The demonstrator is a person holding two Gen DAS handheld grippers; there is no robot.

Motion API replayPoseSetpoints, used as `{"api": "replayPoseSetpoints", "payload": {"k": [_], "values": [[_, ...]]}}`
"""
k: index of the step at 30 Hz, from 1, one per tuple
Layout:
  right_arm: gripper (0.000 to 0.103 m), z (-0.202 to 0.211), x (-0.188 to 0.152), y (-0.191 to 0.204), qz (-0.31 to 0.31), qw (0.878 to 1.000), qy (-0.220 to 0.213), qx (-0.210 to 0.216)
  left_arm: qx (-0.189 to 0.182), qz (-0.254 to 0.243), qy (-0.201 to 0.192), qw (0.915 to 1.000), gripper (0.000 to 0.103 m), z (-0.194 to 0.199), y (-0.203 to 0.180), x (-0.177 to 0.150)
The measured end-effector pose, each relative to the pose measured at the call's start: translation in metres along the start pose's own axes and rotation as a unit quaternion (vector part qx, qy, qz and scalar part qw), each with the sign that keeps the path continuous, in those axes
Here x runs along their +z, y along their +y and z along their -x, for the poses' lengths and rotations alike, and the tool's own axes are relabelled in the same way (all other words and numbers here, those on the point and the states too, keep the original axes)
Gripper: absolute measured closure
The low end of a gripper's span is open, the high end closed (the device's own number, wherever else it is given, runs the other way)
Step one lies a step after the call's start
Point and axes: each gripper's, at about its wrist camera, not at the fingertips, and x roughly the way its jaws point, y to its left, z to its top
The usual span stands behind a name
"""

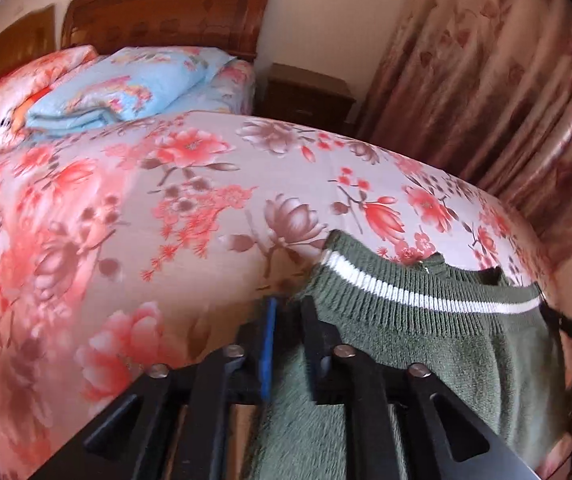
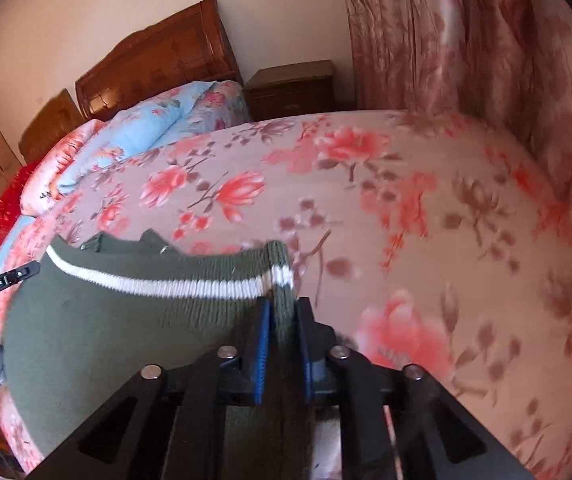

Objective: Fold small clothes

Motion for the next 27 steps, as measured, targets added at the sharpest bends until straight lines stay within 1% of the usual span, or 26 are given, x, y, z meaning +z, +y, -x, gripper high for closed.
{"api": "replayPoseSetpoints", "payload": {"k": [1,2,3,4,5,7,8,10,11,12,13,14,15,16,17,18,19,20,22,23,24,25,26,27], "values": [[0.075,0.006,-0.001,0.000,-0.004,1.000,-0.001,0.006,0.015,0.005,-0.010,0.9998,0.076,0.006,0.003,0.000],[0.073,0.014,0.000,0.001,-0.005,1.000,-0.004,0.006,0.044,0.006,-0.032,0.9985,0.035,0.016,0.004,0.000],[0.073,0.029,0.002,0.006,-0.001,1.000,-0.018,0.003,0.064,0.006,-0.055,0.9964,0.000,0.026,0.003,0.001],[0.073,0.037,0.004,0.012,0.004,0.999,-0.031,0.001,0.069,0.010,-0.081,0.9943,0.000,0.038,0.001,0.002],[0.071,0.047,0.008,0.018,0.010,0.999,-0.047,-0.001,0.056,0.018,-0.103,0.9930,0.000,0.048,-0.003,0.004],[0.070,0.055,0.018,0.039,0.026,0.998,-0.064,-0.001,0.030,0.017,-0.119,0.9923,0.000,0.056,-0.017,0.009],[0.070,0.050,0.022,0.048,0.031,0.998,-0.063,0.001,0.015,0.001,-0.119,0.9927,0.000,0.055,-0.033,0.011],[0.070,0.032,0.026,0.074,0.045,0.998,-0.047,0.002,0.004,-0.041,-0.108,0.9933,0.000,0.046,-0.062,0.013],[0.070,0.016,0.024,0.090,0.058,0.998,-0.029,-0.001,0.004,-0.073,-0.093,0.9930,0.000,0.034,-0.082,0.012],[0.070,0.005,0.022,0.101,0.069,0.997,-0.015,-0.002,0.006,-0.092,-0.082,0.9924,0.000,0.022,-0.093,0.012],[0.070,-0.009,0.018,0.113,0.080,0.997,0.000,-0.003,0.010,-0.104,-0.071,0.9920,0.000,0.012,-0.100,0.010],[0.070,-0.020,0.013,0.121,0.087,0.996,0.013,-0.004,0.019,-0.118,-0.049,0.9916,0.000,-0.005,-0.106,0.008],[0.070,-0.030,0.007,0.127,0.093,0.995,0.027,-0.008,0.033,-0.129,-0.026,0.9907,0.000,-0.021,-0.106,0.004],[0.070,-0.038,0.002,0.128,0.101,0.994,0.039,-0.019,0.043,-0.132,-0.015,0.9902,0.000,-0.027,-0.105,0.002],[0.071,-0.039,-0.005,0.127,0.108,0.993,0.042,-0.032,0.050,-0.127,0.000,0.9906,0.000,-0.036,-0.097,0.000],[0.071,-0.036,-0.008,0.122,0.111,0.993,0.035,-0.032,0.038,-0.110,0.008,0.9931,0.000,-0.038,-0.089,-0.001],[0.071,-0.032,-0.010,0.116,0.106,0.993,0.033,-0.031,0.009,-0.084,-0.003,0.9964,0.000,-0.030,-0.077,0.002],[0.071,-0.027,-0.009,0.108,0.097,0.994,0.029,-0.038,0.003,-0.071,-0.013,0.9974,0.000,-0.024,-0.071,0.003],[0.070,-0.013,-0.008,0.085,0.073,0.995,0.008,-0.061,0.035,-0.057,-0.025,0.9974,0.000,-0.018,-0.062,0.002],[0.070,-0.009,-0.007,0.075,0.058,0.996,0.002,-0.066,0.032,-0.045,-0.019,0.9983,0.000,-0.019,-0.054,0.001],[0.070,-0.009,-0.008,0.063,0.036,0.997,0.004,-0.065,0.014,-0.025,-0.006,0.9996,0.000,-0.023,-0.046,0.000],[0.070,-0.013,-0.009,0.051,0.015,0.999,0.011,-0.051,0.003,-0.002,0.005,1.0000,0.000,-0.027,-0.038,0.000],[0.070,-0.015,-0.008,0.045,0.002,0.999,0.011,-0.035,0.004,0.022,0.014,0.9997,0.000,-0.031,-0.030,0.001],[0.070,-0.015,-0.009,0.040,-0.005,1.000,0.002,-0.024,0.006,0.039,0.019,0.9990,0.000,-0.035,-0.024,0.003]]}}
